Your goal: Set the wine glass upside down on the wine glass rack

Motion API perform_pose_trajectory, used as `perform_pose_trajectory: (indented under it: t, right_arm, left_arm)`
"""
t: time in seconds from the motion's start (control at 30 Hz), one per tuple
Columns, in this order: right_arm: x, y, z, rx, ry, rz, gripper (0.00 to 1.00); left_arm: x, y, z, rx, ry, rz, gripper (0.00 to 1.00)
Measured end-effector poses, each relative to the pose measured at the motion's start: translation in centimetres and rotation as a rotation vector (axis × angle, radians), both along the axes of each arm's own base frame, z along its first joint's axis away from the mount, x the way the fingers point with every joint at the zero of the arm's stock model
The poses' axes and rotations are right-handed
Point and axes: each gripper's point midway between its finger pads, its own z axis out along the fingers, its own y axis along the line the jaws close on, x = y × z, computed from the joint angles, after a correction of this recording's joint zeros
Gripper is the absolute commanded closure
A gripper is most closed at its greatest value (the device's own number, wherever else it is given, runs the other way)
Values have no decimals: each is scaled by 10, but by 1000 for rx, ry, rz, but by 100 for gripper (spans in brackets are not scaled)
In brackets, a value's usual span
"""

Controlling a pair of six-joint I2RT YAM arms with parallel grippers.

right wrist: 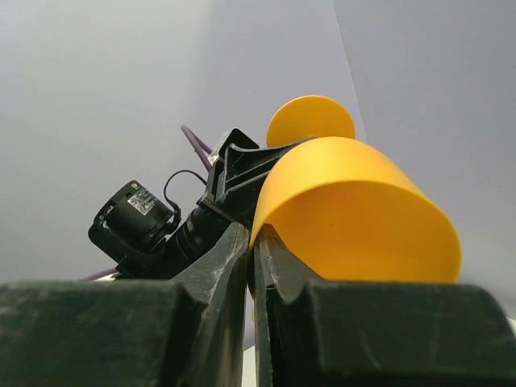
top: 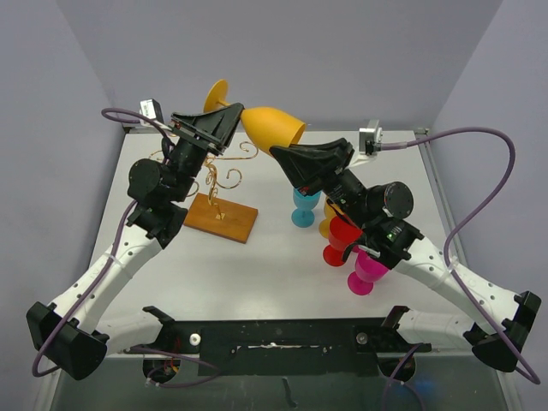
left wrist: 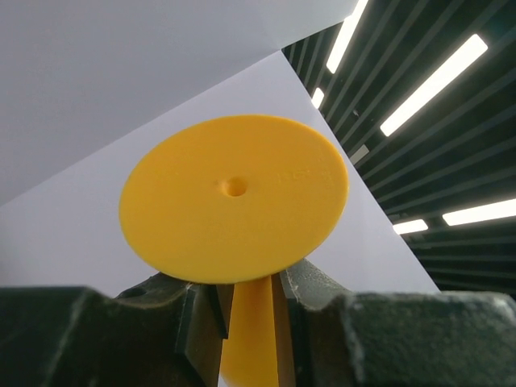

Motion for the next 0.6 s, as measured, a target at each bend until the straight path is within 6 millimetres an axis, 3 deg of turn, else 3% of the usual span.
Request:
perform_pose_trajectory:
  t: [0.17,0.33,0.43,0.5,0.6]
  right_arm:
    - [-4,2,-2,4,9,28,100]
    - [-6,3,-5,9,19,47,100]
    - [-5,4,-7,8,28,50,100]
    - [-5,4,-8,9,31,52,91]
    - [-6,5,-8,11,40,57,69]
  left_arm:
    - [0,1,2,-7,-7,4,74]
    - [-1,3,5,-16,-14,10,98]
    - [-2,4,8,-26,-24,15,100]
    - [-3,5,9,-24,-32,19,100]
    - [-4,7,10,-12,-42,34,100]
